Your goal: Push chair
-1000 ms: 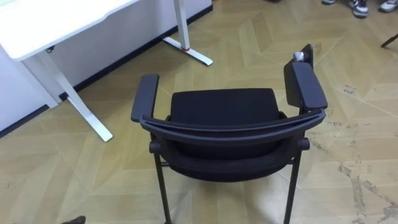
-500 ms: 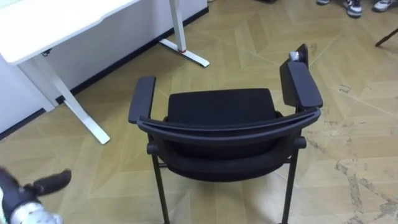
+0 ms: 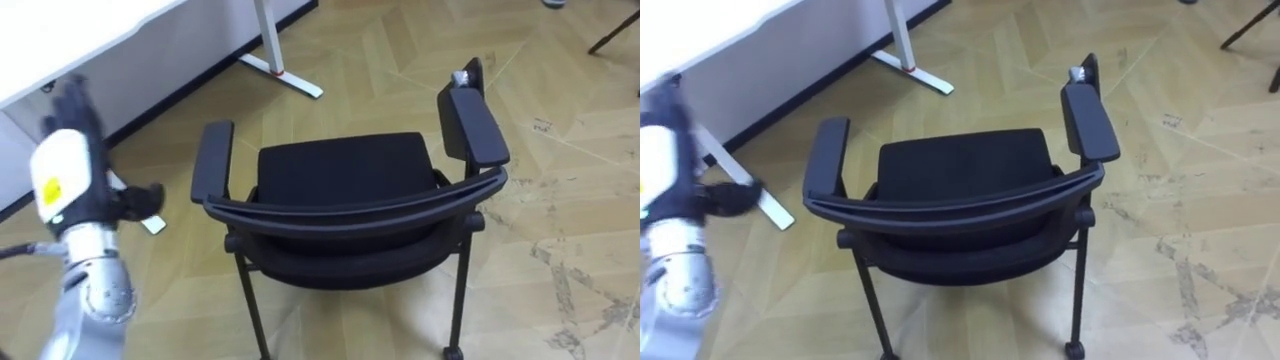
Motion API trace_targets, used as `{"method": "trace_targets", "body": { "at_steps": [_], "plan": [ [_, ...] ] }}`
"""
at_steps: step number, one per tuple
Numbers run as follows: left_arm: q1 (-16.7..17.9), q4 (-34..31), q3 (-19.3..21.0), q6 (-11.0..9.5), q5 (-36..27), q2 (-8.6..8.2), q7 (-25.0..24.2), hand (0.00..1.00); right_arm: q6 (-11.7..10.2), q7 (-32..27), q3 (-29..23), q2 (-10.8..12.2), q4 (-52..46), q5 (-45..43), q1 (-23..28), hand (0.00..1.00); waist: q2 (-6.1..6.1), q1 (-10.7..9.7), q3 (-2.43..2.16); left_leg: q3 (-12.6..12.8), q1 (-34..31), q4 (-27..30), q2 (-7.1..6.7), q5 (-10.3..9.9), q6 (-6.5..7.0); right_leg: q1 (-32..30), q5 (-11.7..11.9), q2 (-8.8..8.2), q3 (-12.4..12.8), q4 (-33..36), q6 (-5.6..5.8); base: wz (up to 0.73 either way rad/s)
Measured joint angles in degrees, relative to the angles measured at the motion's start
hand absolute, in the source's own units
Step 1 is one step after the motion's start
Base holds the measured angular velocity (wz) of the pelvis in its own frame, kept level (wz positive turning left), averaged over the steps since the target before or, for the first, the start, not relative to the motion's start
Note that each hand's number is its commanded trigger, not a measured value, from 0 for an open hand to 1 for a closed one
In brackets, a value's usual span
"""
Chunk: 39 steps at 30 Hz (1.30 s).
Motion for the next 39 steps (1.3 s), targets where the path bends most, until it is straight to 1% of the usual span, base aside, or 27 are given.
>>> {"method": "trace_targets", "body": {
  "at_steps": [1, 2, 3, 4, 5, 6, 7, 8, 9, 11, 13, 15, 16, 20, 23, 24, 26, 27, 29, 30, 32, 33, 35, 37, 39],
  "plan": [
    [-0.7, 0.0, -1.7, 0.8, 0.7, 0.17, -1.8, 0.0, 0.0, 0.1, 0.2, -0.1, 0.1, 0.0, -0.3, 0.0, 0.19, -0.1, -0.01, -0.1, -0.1, 0.0, -0.02, 0.0, 0.04, -0.1, 0.0, -0.01, 0.0, 0.0, 0.0, 0.0],
    [-0.9, -0.6, -2.6, 1.2, 1.3, 0.49, -3.5, 0.0, 0.1, 0.2, 0.2, -0.1, 0.1, 0.0, -0.7, 0.0, 0.36, -0.1, -0.01, -0.2, -0.3, 0.0, -0.03, 0.0, 0.04, -0.3, 0.0, -0.01, 0.1, 0.0, 0.0, 0.0],
    [-0.9, -1.0, -2.9, 1.4, 1.3, 0.67, -4.3, 0.0, 0.1, 0.4, 0.2, -0.1, 0.1, 0.0, -0.7, 0.0, 0.44, -0.3, 0.04, -0.2, -0.3, 0.0, -0.03, 0.0, 0.04, -0.4, 0.0, -0.01, 0.1, 0.0, 0.0, 0.0],
    [-0.9, -2.3, -3.7, 2.0, 1.3, 1.21, -5.7, 0.0, 0.1, 0.6, 0.1, -0.3, 0.5, 0.1, -0.8, 0.0, 0.62, -1.1, 0.14, -0.3, -0.4, 0.1, -0.05, 0.0, 0.05, -0.3, 0.0, -0.01, 0.0, 0.0, 0.0, 0.04],
    [-0.9, -3.6, -4.2, 2.2, 2.2, 2.42, -7.1, 0.0, 0.1, 0.6, 0.1, -0.5, 1.7, 0.0, -1.3, 0.0, 0.9, -1.4, 0.27, -0.5, -0.6, 0.1, -0.07, 0.0, 0.06, -0.4, 0.0, -0.01, -0.1, 0.0, 0.0, 0.06],
    [-0.9, -4.3, -4.4, 2.2, 2.5, 3.07, -7.9, 0.0, 0.1, 0.5, 0.1, -0.5, 1.9, 0.0, -1.3, 0.0, 1.03, -1.5, 0.29, -0.6, -0.7, 0.2, -0.07, 0.0, 0.07, -0.5, 0.0, -0.01, -0.1, -0.1, 0.0, 0.05],
    [-0.9, -5.5, -4.5, 2.2, 3.5, 4.28, -9.1, 0.0, 0.1, 0.6, 0.1, -0.8, 2.3, 0.0, -1.2, 0.0, 1.32, -1.8, 0.38, -0.6, -0.9, 0.2, -0.1, 0.0, 0.07, -0.6, 0.0, -0.01, -0.1, -0.1, 0.01, 0.0],
    [-0.9, -6.4, -4.5, 2.2, 4.1, 5.49, -10.6, 0.0, 0.1, 0.6, 0.1, -1.1, 3.0, 0.0, -1.2, 0.0, 1.72, -1.8, 0.3, -0.6, -0.9, 0.2, -0.1, 0.0, 0.08, -0.6, 0.0, -0.01, -0.1, -0.2, 0.04, 0.0],
    [-0.9, -6.9, -4.5, 2.2, 4.4, 6.16, -11.4, 0.0, 0.1, 0.6, 0.1, -1.2, 3.4, 0.0, -1.2, 0.0, 1.86, -1.9, 0.31, -0.6, -0.9, 0.3, -0.11, -0.1, 0.1, -0.6, 0.0, -0.02, -0.1, -0.2, 0.06, 0.0],
    [-0.9, -9.4, -4.5, 2.6, 4.6, 8.54, -14.5, 0.0, 0.1, 0.4, 0.1, -2.0, 4.1, 0.0, -1.1, 0.0, 2.45, -1.9, 0.6, -0.6, -0.9, 0.3, -0.16, -0.1, 0.11, -0.5, 0.0, -0.06, -0.1, -0.3, 0.08, 0.0],
    [-0.9, -10.9, -4.5, 2.9, 5.0, 9.48, -16.6, 0.0, 0.0, 0.0, 0.1, -2.4, 4.1, 0.0, -1.1, 0.0, 2.68, -1.9, 0.7, -0.6, -0.9, 0.2, -0.21, -0.1, 0.11, -0.5, -0.1, -0.08, -0.1, -0.4, 0.11, 0.0],
    [-0.9, -11.7, -4.5, 3.1, 6.4, 9.59, -18.4, 0.0, -0.1, 0.0, 0.1, -2.5, 4.2, -0.6, -1.2, 0.0, 2.76, -1.9, 0.64, -0.6, -0.9, 0.2, -0.25, -0.1, 0.11, -0.4, -0.1, -0.08, -0.1, -0.7, 0.12, 0.0],
    [-0.9, -11.9, -4.5, 3.2, 7.5, 9.59, -19.8, 0.0, -0.3, 0.1, 0.1, -2.5, 4.2, -1.3, -1.3, 0.0, 3.07, -1.8, 0.46, -0.6, -0.9, 0.1, -0.28, -0.1, 0.11, -0.4, -0.1, -0.08, -0.1, -0.7, 0.12, 0.0],
    [-0.9, -12.5, -4.5, 4.2, 12.2, 9.63, -24.0, 0.0, -0.9, 0.1, 0.1, -2.6, 4.4, -2.5, -1.4, 0.0, 3.31, -2.3, 0.42, -0.8, -0.9, 0.0, -0.31, -0.1, 0.11, -0.2, 0.0, -0.08, -0.2, -0.8, 0.11, 0.02],
    [-1.0, -13.6, -4.5, 4.7, 13.6, 9.94, -27.4, 0.0, -1.3, 0.2, 0.0, -2.6, 4.3, -3.7, -1.4, 0.0, 3.35, -2.7, 0.49, -0.9, -1.3, 0.0, -0.33, -0.1, 0.12, -0.4, 0.0, -0.08, -0.7, -0.8, 0.1, 0.07],
    [-1.0, -13.7, -4.5, 4.9, 13.6, 10.0, -28.1, 0.0, -1.3, 0.2, 0.0, -2.6, 4.3, -3.9, -1.4, 0.0, 3.36, -2.7, 0.5, -0.9, -1.3, 0.0, -0.33, -0.1, 0.12, -0.4, 0.0, -0.08, -0.7, -0.8, 0.11, 0.0],
    [-1.0, -15.2, -4.6, 6.1, 13.5, 10.33, -31.4, 0.0, -1.3, 0.7, -0.1, -2.8, 4.2, -4.6, -1.4, 0.0, 3.36, -2.7, 0.63, -0.9, -1.4, 0.0, -0.33, -0.1, 0.13, -0.6, 0.0, -0.08, -0.6, -0.7, 0.1, 0.0],
    [-1.0, -15.7, -4.6, 6.3, 13.5, 10.48, -32.2, 0.0, -1.3, 0.7, -0.1, -2.8, 4.1, -4.6, -1.4, 0.0, 3.38, -2.7, 0.66, -0.9, -1.5, 0.1, -0.32, -0.1, 0.13, -0.7, 0.0, -0.08, -0.6, -0.7, 0.1, 0.0],
    [-1.2, -17.5, -4.7, 7.1, 13.5, 11.23, -35.3, 0.0, -1.3, 0.7, -0.3, -3.0, 3.8, -4.6, -1.4, 0.0, 3.4, -2.8, 0.66, -0.9, -1.8, 0.3, -0.31, -0.1, 0.17, -0.9, 0.0, -0.09, -0.6, -0.7, 0.11, 0.0],
    [-1.3, -17.8, -4.8, 7.5, 13.5, 11.44, -36.2, 0.0, -1.3, 0.6, -0.3, -3.1, 3.8, -4.6, -1.4, 0.0, 3.41, -2.8, 0.66, -0.9, -1.8, 0.4, -0.3, -0.1, 0.19, -0.9, 0.0, -0.1, -0.6, -0.7, 0.11, 0.0],
    [-1.9, -18.2, -4.9, 8.5, 13.2, 11.67, -39.4, 0.0, -1.3, 0.4, -0.3, -3.3, 3.8, -4.3, -1.6, 0.0, 3.54, -2.7, 0.62, -0.9, -1.9, 0.7, -0.3, -0.2, 0.25, -0.9, 0.0, -0.15, -0.6, -0.6, 0.11, 0.0],
    [-2.1, -18.2, -5.0, 8.8, 13.1, 11.68, -40.4, 0.0, -1.3, 0.4, -0.3, -3.4, 3.8, -4.2, -1.7, 0.0, 3.6, -2.7, 0.62, -0.9, -1.9, 0.7, -0.3, -0.2, 0.25, -0.9, 0.0, -0.16, -0.6, -0.6, 0.11, 0.0],
    [-2.4, -18.5, -5.0, 9.2, 12.9, 11.79, -44.3, 0.0, -1.3, 0.5, -0.3, -3.5, 3.8, -3.5, -2.2, 0.0, 3.75, -2.8, 0.52, -0.9, -1.9, 0.7, -0.3, -0.2, 0.25, -0.8, 0.0, -0.17, -0.6, -0.7, 0.11, 0.0],
    [-2.4, -18.8, -5.0, 9.3, 12.6, 11.85, -46.8, 0.0, -1.3, 0.5, -0.3, -3.6, 3.8, -2.6, -2.5, 0.0, 3.82, -2.7, 0.47, -0.9, -1.9, 0.7, -0.31, -0.2, 0.25, -0.8, -0.1, -0.18, -0.6, -0.7, 0.12, 0.0],
    [-2.4, -19.3, -5.4, 9.8, 11.8, 12.19, -49.1, 0.0, -1.3, 0.6, -0.3, -3.6, 3.8, -2.0, -2.9, 0.0, 3.82, -2.7, 0.47, -1.0, -1.9, 0.7, -0.32, -0.2, 0.25, -0.7, -0.1, -0.18, -0.6, -0.7, 0.12, 0.0]
  ]
}}
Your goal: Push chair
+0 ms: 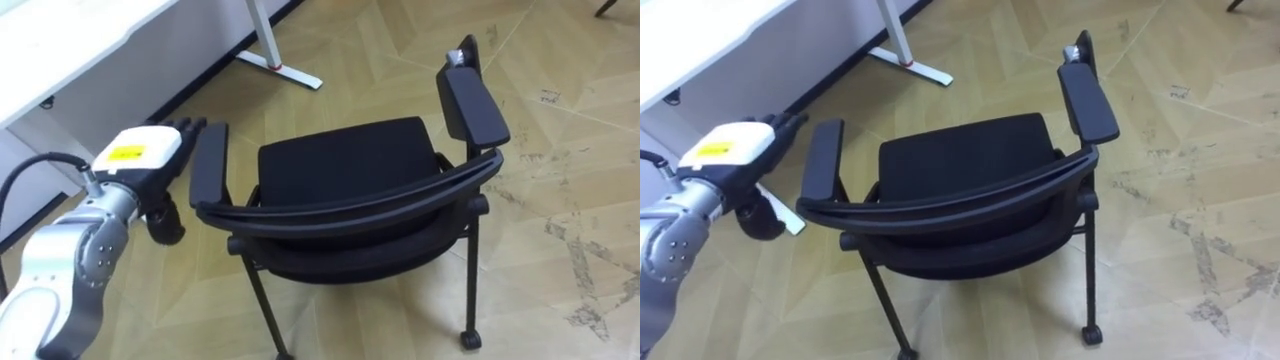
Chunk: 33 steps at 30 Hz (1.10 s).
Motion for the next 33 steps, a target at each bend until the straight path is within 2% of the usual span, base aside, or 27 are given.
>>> {"method": "trace_targets", "body": {
  "at_steps": [3, 4, 8, 11, 13, 23, 30, 33],
  "plan": [
    [0.0, -0.6, -0.6, 0.8, -1.4, 0.64, -5.2, 0.0, 0.0, 0.3, 0.0, 0.0, 0.0, 0.4, -0.6, 0.0, -0.15, -0.1, 0.11, -0.1, 0.0, 0.0, -0.02, 0.0, 0.0, 0.1, 0.0, -0.02, 0.0, -0.1, 0.0, 0.0],
    [0.0, -0.9, -0.6, 1.4, -2.3, 0.79, -7.4, 0.0, 0.0, 0.5, 0.0, 0.0, 0.0, 0.7, -0.8, 0.0, -0.41, -0.2, 0.29, -0.1, -0.1, 0.0, -0.01, 0.0, 0.01, 0.0, 0.0, -0.02, -0.1, -0.1, 0.0, 0.0],
    [0.0, -3.7, -0.7, 4.1, -5.5, 1.24, -14.7, 0.0, 0.1, 1.7, -1.6, -0.1, 0.0, -0.2, -1.4, 0.0, -0.37, -0.7, 0.26, -0.1, -0.2, 0.2, -0.06, -0.3, 0.12, 0.1, 0.0, -0.08, -0.1, -0.2, 0.02, 0.0],
    [0.0, -5.7, -0.7, 4.8, -6.6, 1.28, -17.5, 0.0, 0.1, 2.1, -2.2, -0.5, -0.3, -0.3, -1.6, 0.0, -0.36, -1.5, 0.25, -0.1, -0.1, 0.4, -0.22, -0.5, 0.21, 0.3, 0.0, -0.24, -0.2, 0.0, 0.06, 0.0],
    [-0.2, -5.7, -0.7, 5.6, -7.7, 1.28, -18.7, 0.0, 0.2, 2.0, -2.2, -0.6, -0.4, -0.3, -1.6, 0.0, -0.32, -1.7, 0.23, -0.1, -0.1, 0.5, -0.23, -0.6, 0.24, 0.2, 0.0, -0.26, -0.2, 0.1, 0.08, 0.0],
    [-1.1, -6.6, -0.7, 6.7, -8.6, 1.26, -22.6, 0.0, 1.0, 2.0, -2.2, -0.7, -0.4, -0.3, -1.3, 0.0, -0.33, -1.9, 0.34, 0.0, -0.8, 3.5, -0.2, -2.0, 0.82, 0.3, -0.2, -0.62, 0.0, 1.1, 0.68, 0.0],
    [-1.6, -7.4, -0.7, 6.5, -9.8, 1.27, -23.3, 0.0, 0.9, 0.7, -2.1, -0.7, -0.4, 0.1, -0.9, 0.0, -0.31, -1.8, 0.34, 0.0, -1.4, 4.4, -0.39, -2.3, 1.14, -0.1, -0.4, -0.96, 0.3, 1.8, 1.06, 0.0],
    [-1.6, -7.8, -0.7, 5.4, -10.4, 1.25, -23.2, 0.0, 0.4, 0.2, -2.1, -0.8, -0.2, 0.2, -0.8, 0.0, -0.44, -1.9, 0.43, 0.0, -1.4, 4.3, -0.39, -2.3, 1.14, -0.2, -0.4, -0.92, 0.4, 1.7, 1.06, 0.0]
  ]
}}
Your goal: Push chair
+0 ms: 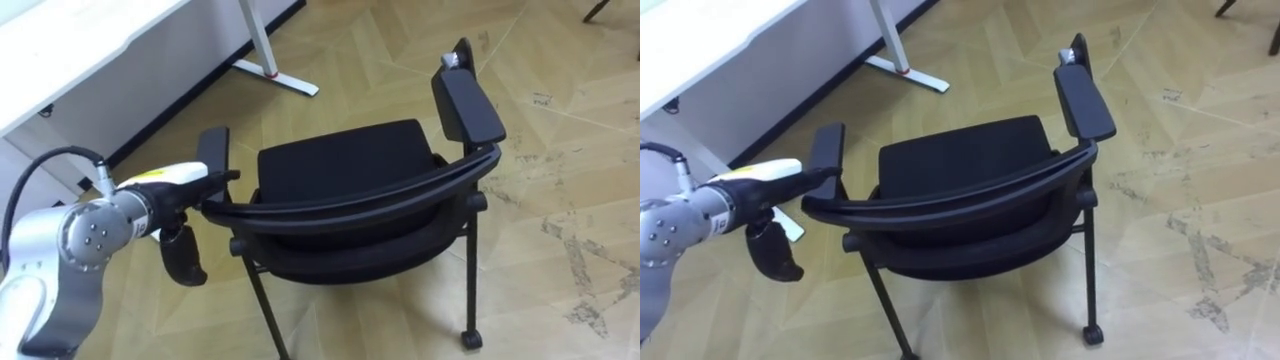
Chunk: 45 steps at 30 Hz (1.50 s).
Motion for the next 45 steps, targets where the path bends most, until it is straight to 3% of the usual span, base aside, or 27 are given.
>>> {"method": "trace_targets", "body": {
  "at_steps": [9, 17, 24, 36, 42, 43, 44, 45],
  "plan": [
    [0.1, 0.1, -3.8, -2.7, 0.7, -0.96, 4.2, 0.0, -0.4, -1.1, 3.4, 0.0, 0.1, 1.1, 0.7, 0.0, -0.72, -0.5, 0.35, 0.2, 0.0, -0.5, -0.08, 0.0, -0.01, -0.4, 0.0, 0.0, 0.3, -0.1, 0.0, -0.02],
    [0.9, 5.4, -4.9, -2.9, 3.2, -4.55, 10.0, 0.0, -0.4, -1.6, 4.4, 0.3, -0.2, 1.2, 1.1, 0.0, -2.34, -1.2, 0.34, 1.0, 0.3, -0.5, -0.03, 0.0, 0.0, -0.7, 0.0, -0.05, 1.4, 0.1, 0.02, -0.06],
    [0.9, 9.5, -7.1, -3.2, 4.9, -7.49, 16.3, 0.0, -0.5, -2.8, 4.4, 0.6, -0.2, 1.7, 1.0, 0.0, -2.62, -2.0, 0.31, 1.2, 1.4, -0.9, -0.04, 0.0, 0.0, 0.1, 0.0, -0.04, 1.5, 0.0, 0.05, -0.01],
    [1.0, 13.9, -9.0, -3.3, 4.7, -7.69, 22.5, 0.0, -0.5, -5.9, 4.4, 1.8, 0.1, 2.5, 1.2, 0.0, -2.03, -3.2, -0.07, 1.4, 2.2, -0.8, -0.03, 0.0, 0.02, 0.7, 0.0, -0.04, 2.2, 0.0, 0.07, 0.0],
    [1.0, 17.1, -10.2, -4.7, 4.7, -7.86, 27.6, 0.0, -0.5, -6.0, 4.4, 1.9, 0.1, 2.7, 1.0, 0.0, -1.47, -3.6, 0.12, 1.9, 2.5, -0.9, -0.03, 0.0, 0.03, 0.6, 0.0, -0.03, 3.0, 0.1, 0.12, -0.04],
    [0.8, 18.2, -10.3, -5.3, 4.7, -8.11, 28.9, 0.7, -0.5, -6.0, 4.4, 2.0, 0.1, 2.7, 1.0, 0.0, -1.43, -3.6, 0.13, 1.9, 2.5, -0.9, -0.03, 0.0, 0.03, 0.5, 0.0, -0.03, 3.0, 0.1, 0.13, 0.0],
    [0.6, 18.9, -10.4, -5.6, 4.7, -8.35, 29.8, 1.0, -0.5, -6.0, 4.5, 2.1, 0.1, 2.7, 1.0, 0.0, -1.43, -3.7, 0.13, 2.0, 2.5, -0.9, -0.03, 0.0, 0.03, 0.5, 0.0, -0.03, 3.0, 0.1, 0.13, 0.0],
    [0.5, 19.3, -10.5, -5.7, 4.7, -8.42, 30.2, 1.0, -0.5, -5.9, 4.5, 2.1, 0.0, 2.7, 1.0, 0.0, -1.43, -3.7, 0.13, 2.0, 2.5, -0.9, -0.03, 0.0, 0.03, 0.4, 0.0, -0.03, 3.1, 0.1, 0.13, 0.0]
  ]
}}
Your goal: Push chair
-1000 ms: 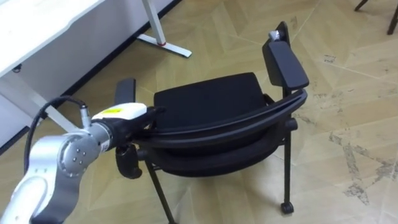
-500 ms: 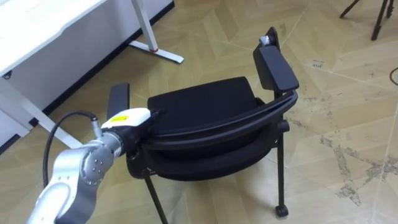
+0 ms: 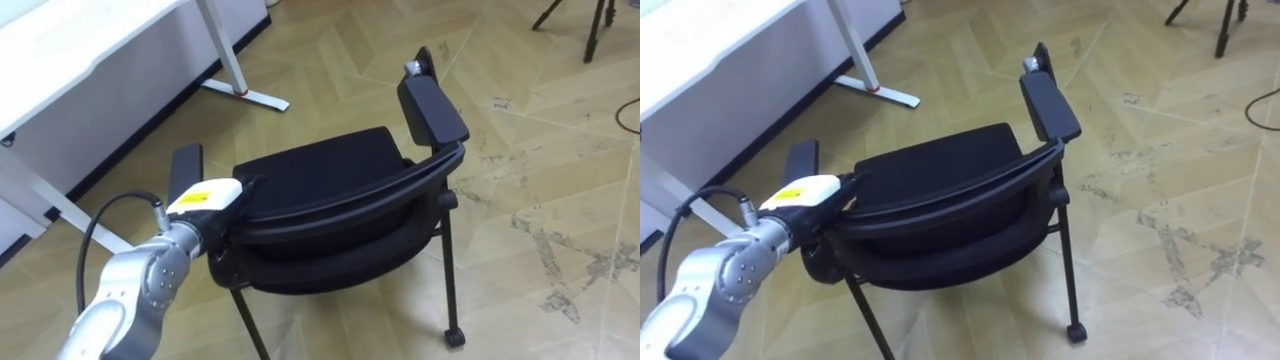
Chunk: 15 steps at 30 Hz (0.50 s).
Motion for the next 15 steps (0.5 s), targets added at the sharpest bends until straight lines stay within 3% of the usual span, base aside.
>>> {"method": "trace_targets", "body": {
  "at_steps": [15],
  "plan": [
    [-1.2, 2.3, -1.8, -1.4, 0.0, 0.42, 3.1, 1.0, -0.5, -0.8, -0.1, 0.1, -0.1, 0.4, -0.6, 0.0, -0.26, -0.7, 0.15, 0.1, -0.1, -0.2, -0.01, 0.0, 0.0, -0.2, 0.0, 0.0, 0.0, -0.2, 0.01, 0.0]
  ]
}}
